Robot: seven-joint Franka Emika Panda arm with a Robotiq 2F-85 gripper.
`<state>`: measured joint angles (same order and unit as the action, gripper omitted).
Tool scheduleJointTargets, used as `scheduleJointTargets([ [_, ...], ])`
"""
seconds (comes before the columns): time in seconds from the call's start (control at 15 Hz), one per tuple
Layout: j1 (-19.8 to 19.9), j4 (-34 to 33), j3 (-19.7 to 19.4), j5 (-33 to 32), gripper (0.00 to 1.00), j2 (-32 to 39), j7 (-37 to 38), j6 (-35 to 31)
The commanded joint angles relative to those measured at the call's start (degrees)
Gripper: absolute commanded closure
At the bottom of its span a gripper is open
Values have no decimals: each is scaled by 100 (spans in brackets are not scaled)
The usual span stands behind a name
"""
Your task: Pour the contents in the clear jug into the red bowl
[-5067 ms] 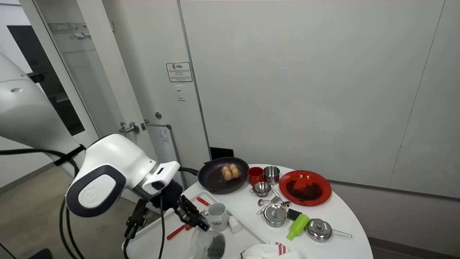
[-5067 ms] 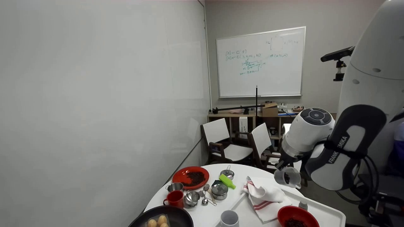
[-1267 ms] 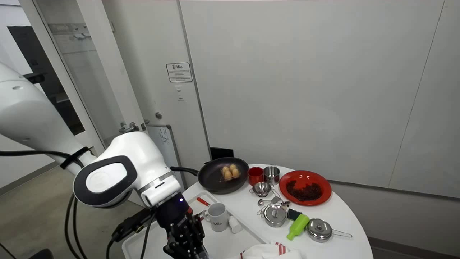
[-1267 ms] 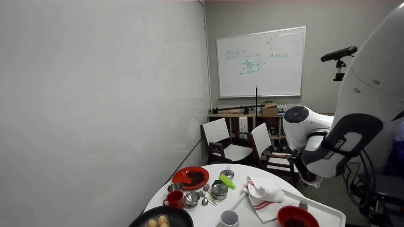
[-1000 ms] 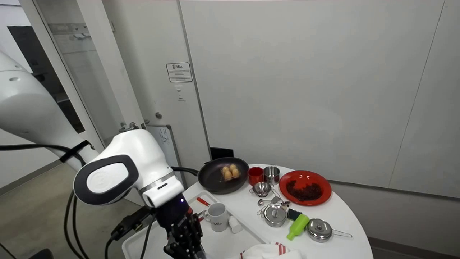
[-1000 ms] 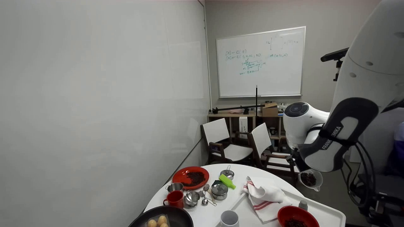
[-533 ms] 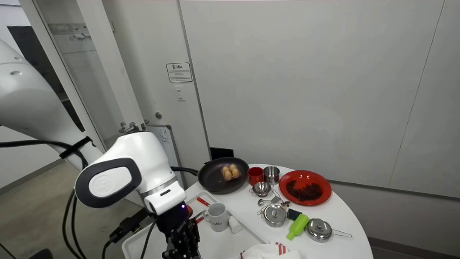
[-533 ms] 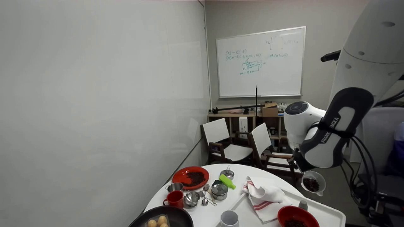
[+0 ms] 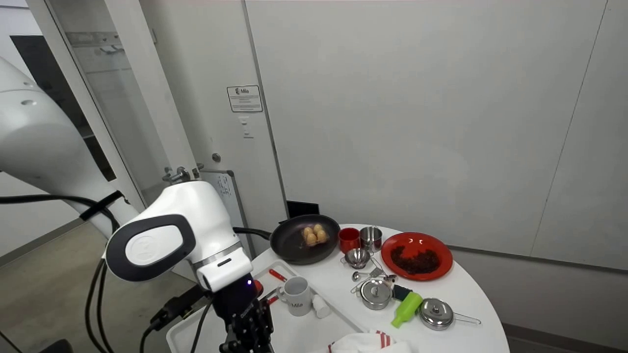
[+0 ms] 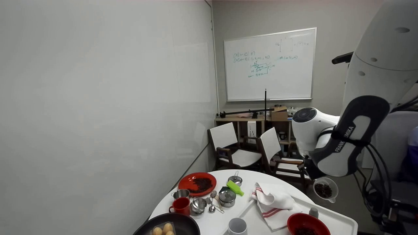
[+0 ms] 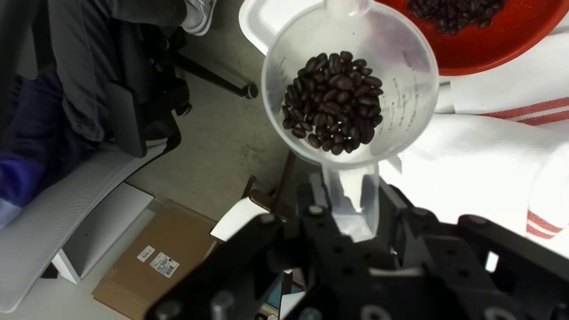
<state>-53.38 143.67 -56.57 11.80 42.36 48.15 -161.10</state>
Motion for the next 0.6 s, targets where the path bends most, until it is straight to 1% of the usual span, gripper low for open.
scheduleJointTargets([
  [0.0, 87, -9, 41, -190, 92, -56, 131, -16],
  [0.07, 109, -22, 43, -190, 92, -48, 146, 25],
  [0.2, -399, -64, -326, -186, 92, 603, 785, 111],
  [0.33, -668, -57, -501, -194, 93, 916, 1184, 129],
  [0.53, -1091, -77, -690, -174, 92, 1454, 1742, 375],
])
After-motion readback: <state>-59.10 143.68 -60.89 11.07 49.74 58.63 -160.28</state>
